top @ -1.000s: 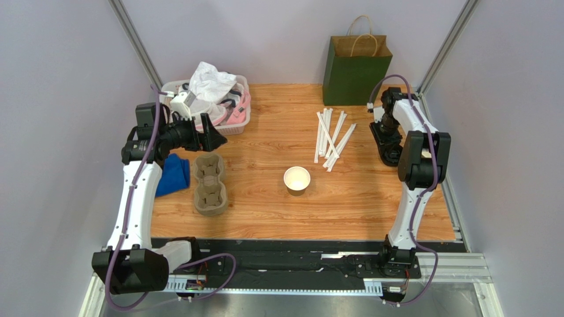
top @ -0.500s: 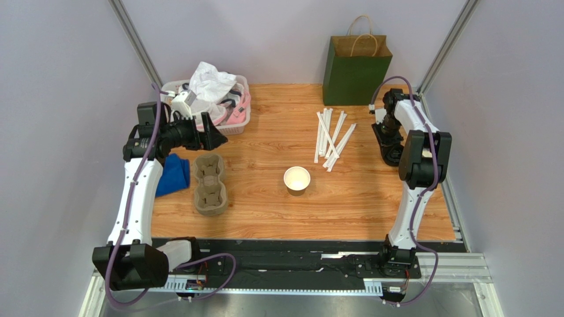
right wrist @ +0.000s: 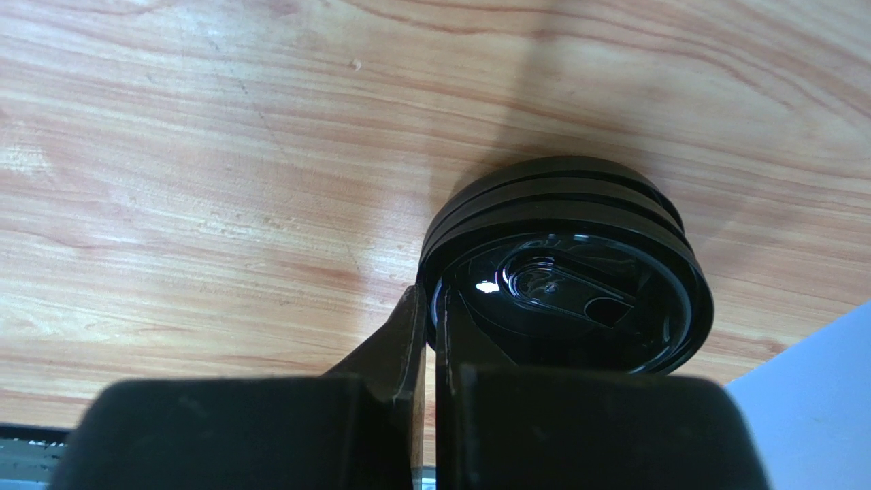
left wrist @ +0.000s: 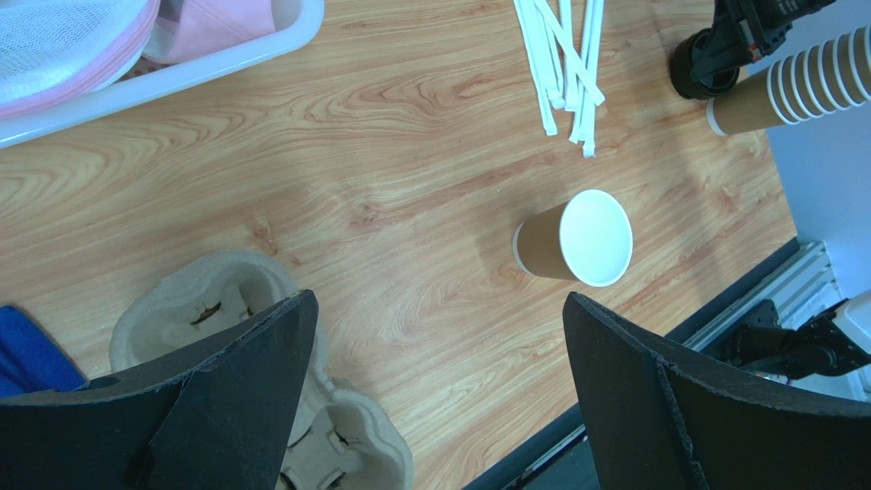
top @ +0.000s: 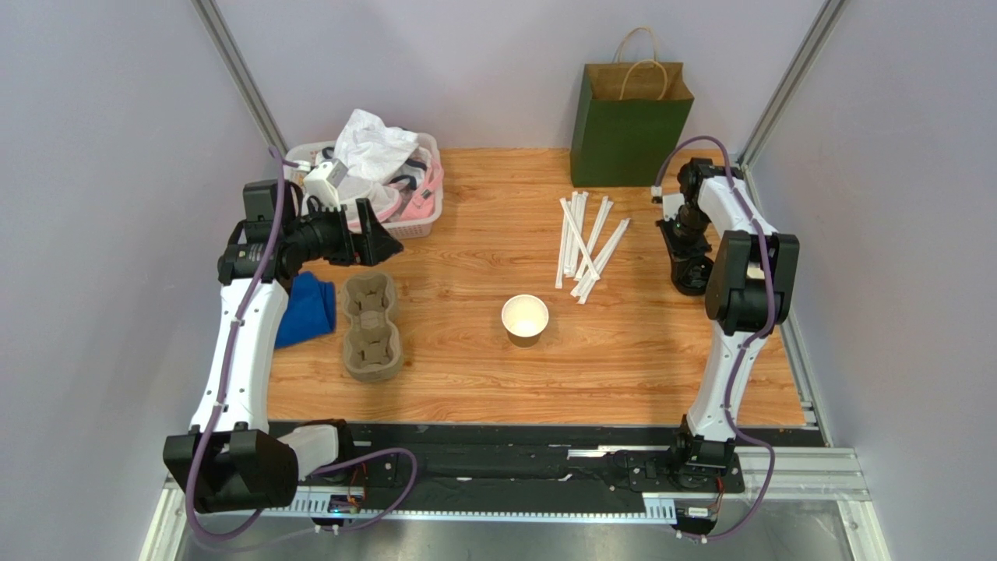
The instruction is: Pack the takeout coffee
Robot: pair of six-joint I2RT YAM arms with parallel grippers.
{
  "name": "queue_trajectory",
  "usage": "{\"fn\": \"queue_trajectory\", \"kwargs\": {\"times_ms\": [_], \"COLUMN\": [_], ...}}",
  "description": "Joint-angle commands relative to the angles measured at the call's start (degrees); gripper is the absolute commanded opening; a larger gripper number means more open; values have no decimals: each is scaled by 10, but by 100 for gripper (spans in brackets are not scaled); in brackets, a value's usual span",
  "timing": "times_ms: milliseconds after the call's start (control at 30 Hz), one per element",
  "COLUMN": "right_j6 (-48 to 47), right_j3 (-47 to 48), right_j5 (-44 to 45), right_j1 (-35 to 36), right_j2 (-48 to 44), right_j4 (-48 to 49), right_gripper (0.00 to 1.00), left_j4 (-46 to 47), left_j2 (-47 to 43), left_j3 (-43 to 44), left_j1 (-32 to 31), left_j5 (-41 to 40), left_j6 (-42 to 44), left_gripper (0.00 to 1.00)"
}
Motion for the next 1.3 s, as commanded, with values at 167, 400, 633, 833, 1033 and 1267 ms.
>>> {"fn": "queue_trajectory", "kwargs": {"times_ms": [167,400,633,833,1033,1267], "right_j6": [-8,-17,-32,-57,-67,-83], "right_j3": [11,13,77,138,75,-43], "right_j5": [-6,-4,-143,-364,-567,-678], "right_j1": [-1,-1,18,67,138,269], "right_j2": [-62,-81,-132,-190,-269,-333], "right_j4": [-6,-8,-101,-195,-226,-236], "right_gripper": [0,0,0,0,0,0], "left_j4": [20,22,26,83,44,17], "left_j2": [2,8,-1,-61,-148,-192], "left_j3": [20,21,26,-5,6,19], "left_j1": [4,3,3,2,-4,-139], "left_j5": [11,12,32,75,131,163], "left_j6": [0,2,9,65,258,460], "left_gripper": [99,99,99,99,99,98]}}
